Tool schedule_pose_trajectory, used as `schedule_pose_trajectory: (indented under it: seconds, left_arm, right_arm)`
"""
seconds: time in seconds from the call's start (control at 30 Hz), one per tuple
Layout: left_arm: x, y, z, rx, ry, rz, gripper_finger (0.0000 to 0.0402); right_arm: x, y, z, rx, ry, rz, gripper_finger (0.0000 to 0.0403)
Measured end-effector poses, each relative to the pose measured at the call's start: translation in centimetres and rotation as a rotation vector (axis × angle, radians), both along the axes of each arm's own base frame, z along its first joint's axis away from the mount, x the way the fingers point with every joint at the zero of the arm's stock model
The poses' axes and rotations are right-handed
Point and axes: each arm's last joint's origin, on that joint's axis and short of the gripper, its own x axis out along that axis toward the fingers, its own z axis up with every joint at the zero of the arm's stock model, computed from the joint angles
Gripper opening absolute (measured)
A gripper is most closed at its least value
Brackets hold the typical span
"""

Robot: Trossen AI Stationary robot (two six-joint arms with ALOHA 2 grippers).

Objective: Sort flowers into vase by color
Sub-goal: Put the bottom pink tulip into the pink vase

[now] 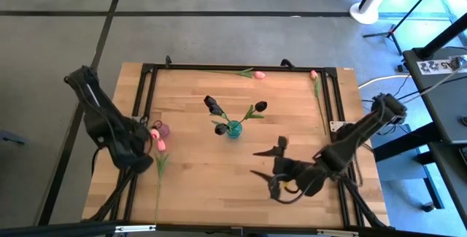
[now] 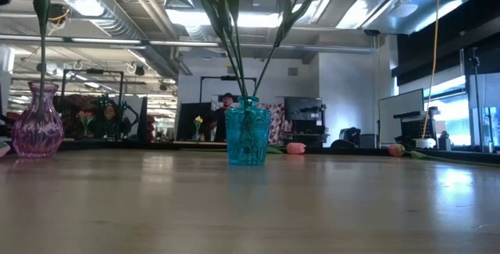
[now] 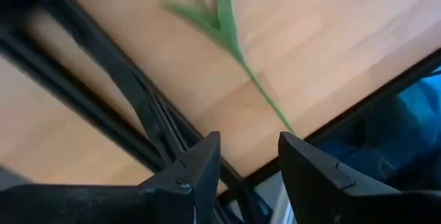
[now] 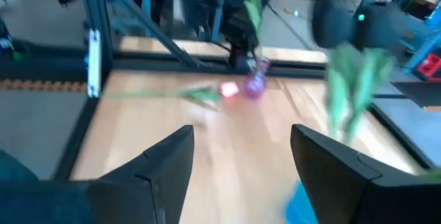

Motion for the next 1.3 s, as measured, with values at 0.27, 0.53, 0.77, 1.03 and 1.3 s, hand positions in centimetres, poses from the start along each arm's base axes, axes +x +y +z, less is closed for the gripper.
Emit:
schedule_pose_trajectory:
  seconds: [0.27, 0.53, 0.77, 1.03, 1.3]
  left_arm:
    - [1.6, -4.1, -2.6, 0.045, 0.153, 0.085, 0.0172]
    - [3.2, -7.2, -5.7, 0.134, 0.206, 0.188, 0.0173]
    - [5.4, -8.1, -9.1, 0.287, 0.241, 0.305, 0.0173]
    - [7.4, -6.4, -13.2, 0.389, 0.365, 0.418, 0.0173]
    - [8.0, -4.6, -14.9, 0.382, 0.342, 0.438, 0.0173]
  right_arm:
    - [-3.7, -2.0, 1.3, -0.056, 0.129, 0.006, 0.0241]
    - [-6.3, -1.9, 1.0, -0.056, 0.23, 0.034, 0.0241]
    - [-7.7, -1.2, 0.4, -0.055, 0.298, 0.068, 0.0241]
    - [-8.9, -0.7, 0.0, -0.075, 0.349, 0.094, 0.0241]
    - [-9.3, -0.8, -0.2, -0.095, 0.376, 0.096, 0.0241]
